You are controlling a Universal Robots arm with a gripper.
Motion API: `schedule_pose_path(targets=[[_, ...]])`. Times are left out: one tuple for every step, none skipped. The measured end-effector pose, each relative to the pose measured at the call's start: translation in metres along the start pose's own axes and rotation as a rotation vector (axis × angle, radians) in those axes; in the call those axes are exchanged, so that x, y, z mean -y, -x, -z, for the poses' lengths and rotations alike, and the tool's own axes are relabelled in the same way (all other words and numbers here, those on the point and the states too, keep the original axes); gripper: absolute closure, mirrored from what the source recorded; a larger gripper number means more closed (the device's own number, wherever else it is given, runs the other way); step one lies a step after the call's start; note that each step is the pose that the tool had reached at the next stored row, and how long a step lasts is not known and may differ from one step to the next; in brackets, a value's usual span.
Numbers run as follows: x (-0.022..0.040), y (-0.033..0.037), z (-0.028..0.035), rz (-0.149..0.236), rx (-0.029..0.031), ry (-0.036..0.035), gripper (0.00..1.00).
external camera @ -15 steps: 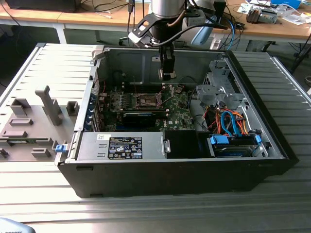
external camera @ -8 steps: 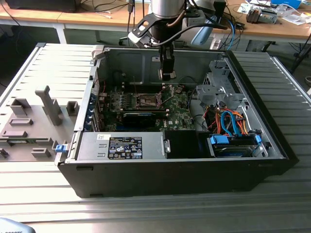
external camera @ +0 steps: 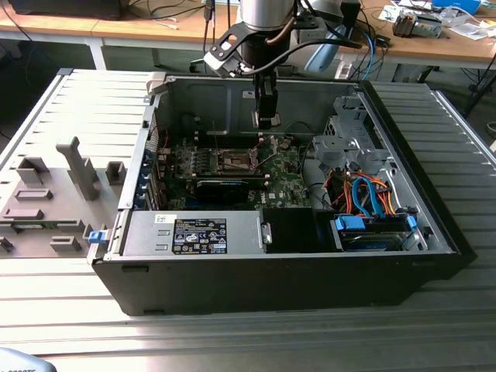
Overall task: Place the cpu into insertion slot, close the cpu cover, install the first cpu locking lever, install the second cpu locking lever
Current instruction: 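Place the cpu into insertion slot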
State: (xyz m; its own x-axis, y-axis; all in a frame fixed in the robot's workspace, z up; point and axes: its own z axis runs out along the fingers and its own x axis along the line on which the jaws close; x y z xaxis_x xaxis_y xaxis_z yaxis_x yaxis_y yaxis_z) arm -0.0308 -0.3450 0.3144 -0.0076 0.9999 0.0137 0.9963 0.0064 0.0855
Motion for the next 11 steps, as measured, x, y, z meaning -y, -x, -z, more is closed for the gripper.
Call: schedule_pose_path(targets=[[0.0000,0.0000,-0.0001,0.000,0.0000,0.0000,0.46],[0.0000,0.0000,-0.0002,0.000,0.0000,0.0000,0.46],[0.0000,0.0000,-0.0004,0.000,0.0000,0.0000,0.46],[0.0001,0.0000,-0.0005,0.000,0.0000,0.0000,0.46],[0.0001,0.0000,-0.0008,0.000,-0.0001,0.0001,0.46],[0.0001,0.0000,-0.0011,0.000,0.0000,0.0000,0.46],[0.0001,0.0000,-0.0013,0.000,0.0000,0.0000,0.46],[0.0001,0.0000,-0.0015,0.000,-0.0001,0.0000,0.46],[0.0002,0.0000,-0.0017,0.000,-0.0001,0.0001,0.46],[0.0002,0.0000,-0.0019,0.000,-0.0001,0.0000,0.46],[0.0002,0.0000,-0.0021,0.000,-0.0001,0.0000,0.46]])
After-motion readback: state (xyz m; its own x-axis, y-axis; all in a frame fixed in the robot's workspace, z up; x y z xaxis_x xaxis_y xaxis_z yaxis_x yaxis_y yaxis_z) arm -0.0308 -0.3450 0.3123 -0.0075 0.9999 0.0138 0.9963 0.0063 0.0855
